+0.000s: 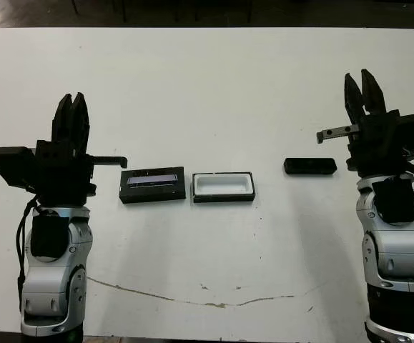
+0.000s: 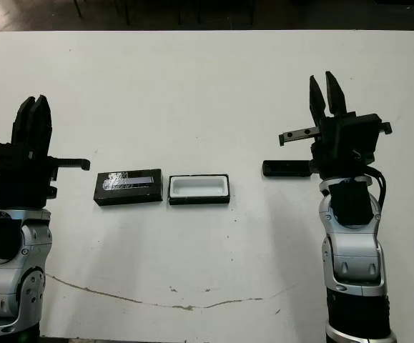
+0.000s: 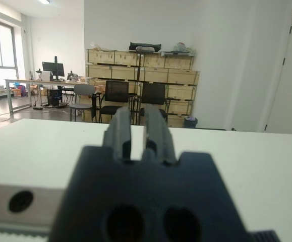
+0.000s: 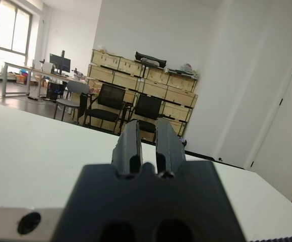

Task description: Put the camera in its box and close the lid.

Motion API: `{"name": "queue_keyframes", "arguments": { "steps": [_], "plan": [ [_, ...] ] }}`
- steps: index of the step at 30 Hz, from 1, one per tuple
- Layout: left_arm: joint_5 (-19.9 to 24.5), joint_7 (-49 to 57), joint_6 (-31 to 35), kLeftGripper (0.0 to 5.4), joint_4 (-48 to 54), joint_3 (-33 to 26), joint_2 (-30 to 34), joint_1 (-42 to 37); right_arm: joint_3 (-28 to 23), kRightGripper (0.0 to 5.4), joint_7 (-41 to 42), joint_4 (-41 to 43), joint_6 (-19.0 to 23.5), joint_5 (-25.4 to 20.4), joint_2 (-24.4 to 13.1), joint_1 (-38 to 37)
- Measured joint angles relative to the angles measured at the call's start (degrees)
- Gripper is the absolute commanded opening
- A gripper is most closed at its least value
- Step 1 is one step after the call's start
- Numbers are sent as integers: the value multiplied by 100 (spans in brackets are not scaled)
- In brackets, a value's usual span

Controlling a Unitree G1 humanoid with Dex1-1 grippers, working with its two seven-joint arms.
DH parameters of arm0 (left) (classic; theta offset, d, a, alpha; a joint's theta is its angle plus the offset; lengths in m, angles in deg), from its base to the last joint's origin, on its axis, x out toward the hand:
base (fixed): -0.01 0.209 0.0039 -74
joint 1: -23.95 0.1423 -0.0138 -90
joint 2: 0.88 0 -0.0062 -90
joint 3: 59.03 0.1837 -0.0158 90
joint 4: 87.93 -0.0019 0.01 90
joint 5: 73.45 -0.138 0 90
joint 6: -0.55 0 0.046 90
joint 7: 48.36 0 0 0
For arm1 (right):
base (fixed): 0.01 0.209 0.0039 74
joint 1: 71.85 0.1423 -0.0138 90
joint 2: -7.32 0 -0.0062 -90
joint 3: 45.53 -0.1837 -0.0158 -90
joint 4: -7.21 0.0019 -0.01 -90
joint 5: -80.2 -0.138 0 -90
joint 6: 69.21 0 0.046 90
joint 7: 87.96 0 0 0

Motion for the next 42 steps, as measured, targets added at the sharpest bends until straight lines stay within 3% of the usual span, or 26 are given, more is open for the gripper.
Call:
{"name": "queue_keyframes", "arguments": {
  "steps": [12,18,25,28,31,38,42],
  "plan": [
    [-110,-47,-57,0,-56,26,5,-48,15,1,315,-195,59,-176,-158,25],
    [-170,-49,-139,0,-76,116,2,-70,-278,1,893,-337,590,-346,-901,333],
    [-207,-47,-167,0,-56,127,-1,-25,-261,1,2023,-1764,819,-302,-2255,1624],
    [-215,-48,-168,0,-41,138,-1,-11,165,1,2620,-2878,424,-25,-2671,2334],
    [-216,-47,-156,0,9,143,-1,28,570,1,2945,-3863,-8,298,-2858,2935],
    [-215,-39,-65,0,150,125,2,106,1574,1,3522,-5455,-792,1150,-2902,3690],
    [-217,-31,-26,0,179,111,3,131,2031,1,3641,-5943,-876,1617,-2858,3972]
  ]
}}
